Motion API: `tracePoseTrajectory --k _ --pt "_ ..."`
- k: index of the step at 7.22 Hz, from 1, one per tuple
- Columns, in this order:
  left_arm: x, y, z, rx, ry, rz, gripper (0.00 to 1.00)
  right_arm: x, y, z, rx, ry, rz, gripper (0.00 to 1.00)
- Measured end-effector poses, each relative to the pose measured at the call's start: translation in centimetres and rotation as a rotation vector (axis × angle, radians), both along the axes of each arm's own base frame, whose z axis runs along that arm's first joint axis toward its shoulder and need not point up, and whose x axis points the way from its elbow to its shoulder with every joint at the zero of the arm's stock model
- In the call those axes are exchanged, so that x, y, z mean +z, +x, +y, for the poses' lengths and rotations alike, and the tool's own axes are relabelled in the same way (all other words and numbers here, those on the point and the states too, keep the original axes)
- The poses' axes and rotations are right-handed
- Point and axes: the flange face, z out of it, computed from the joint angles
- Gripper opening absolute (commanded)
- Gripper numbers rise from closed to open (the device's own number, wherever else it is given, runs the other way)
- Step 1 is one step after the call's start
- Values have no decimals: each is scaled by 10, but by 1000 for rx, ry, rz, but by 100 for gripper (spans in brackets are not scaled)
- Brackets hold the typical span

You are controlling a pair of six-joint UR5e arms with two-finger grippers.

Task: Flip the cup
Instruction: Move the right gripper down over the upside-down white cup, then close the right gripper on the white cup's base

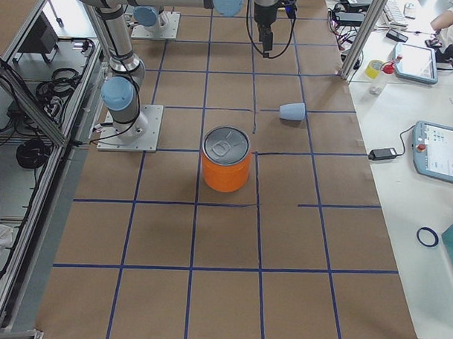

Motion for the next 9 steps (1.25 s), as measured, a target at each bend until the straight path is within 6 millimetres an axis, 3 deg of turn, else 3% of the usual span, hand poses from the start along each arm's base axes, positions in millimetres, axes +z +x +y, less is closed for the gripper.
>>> tracePoseTrajectory --k 1,2,5,7,9 --pt "0 0 -1 -4 -2 2 81 -22 -6 -26 -11 -24 4 100" --pt "1 0 0 -4 -3 2 100 -51 -12 -55 -21 -47 7 100" --pt "1 -1 3 -2 -3 0 100 -150 -19 -120 -57 -60 -5 100" --pt "1 -1 4 -1 -2 0 100 -202 -21 -143 -62 -65 -8 100" --pt "1 -1 4 -1 -2 -1 100 -239 -22 -155 -63 -61 -9 100"
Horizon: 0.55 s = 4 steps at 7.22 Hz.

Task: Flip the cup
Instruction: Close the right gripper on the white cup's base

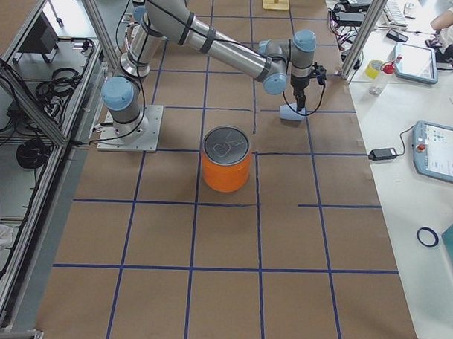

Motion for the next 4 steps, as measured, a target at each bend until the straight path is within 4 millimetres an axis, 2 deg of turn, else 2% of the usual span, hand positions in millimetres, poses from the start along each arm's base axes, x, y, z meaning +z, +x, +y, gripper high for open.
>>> tracePoseTrajectory --k 4 --pt "0 0 0 0 -1 1 100 -38 0 -12 -23 -18 -22 100"
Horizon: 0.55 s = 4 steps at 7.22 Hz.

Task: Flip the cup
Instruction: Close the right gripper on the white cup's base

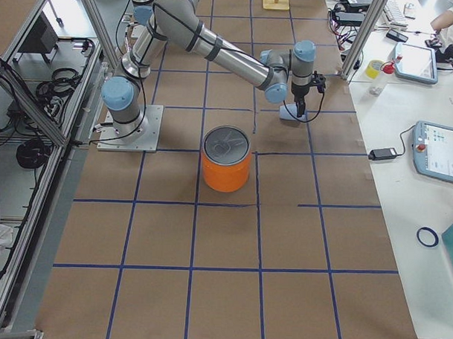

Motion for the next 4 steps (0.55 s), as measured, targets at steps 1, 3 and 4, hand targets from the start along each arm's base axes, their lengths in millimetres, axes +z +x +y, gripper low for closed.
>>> tracePoseTrajectory --k 1,3,4 --pt "0 0 0 0 0 0 100 -9 1 -3 0 -10 -11 98" --pt "0 -1 0 -1 1 1 100 -16 1 -5 7 -13 -14 39" --pt "-1 -1 0 -2 1 1 100 -17 1 -5 11 -12 -9 27"
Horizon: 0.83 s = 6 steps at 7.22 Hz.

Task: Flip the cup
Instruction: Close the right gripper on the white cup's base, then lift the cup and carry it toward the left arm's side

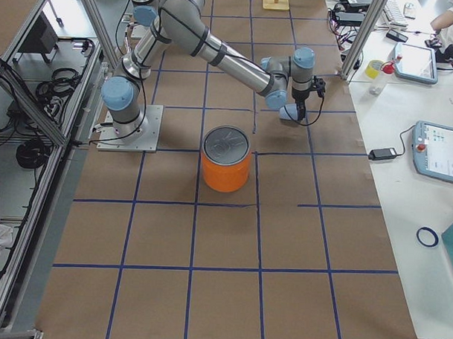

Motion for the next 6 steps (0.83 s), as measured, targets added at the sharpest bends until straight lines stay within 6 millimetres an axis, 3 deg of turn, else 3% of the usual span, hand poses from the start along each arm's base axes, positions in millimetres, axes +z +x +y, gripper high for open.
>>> tracePoseTrajectory --k 4,6 --pt "2 0 1 0 -4 -2 100 -2 0 4 17 12 6 9" --pt "2 0 1 0 -4 -1 100 18 12 6 42 -12 3 6"
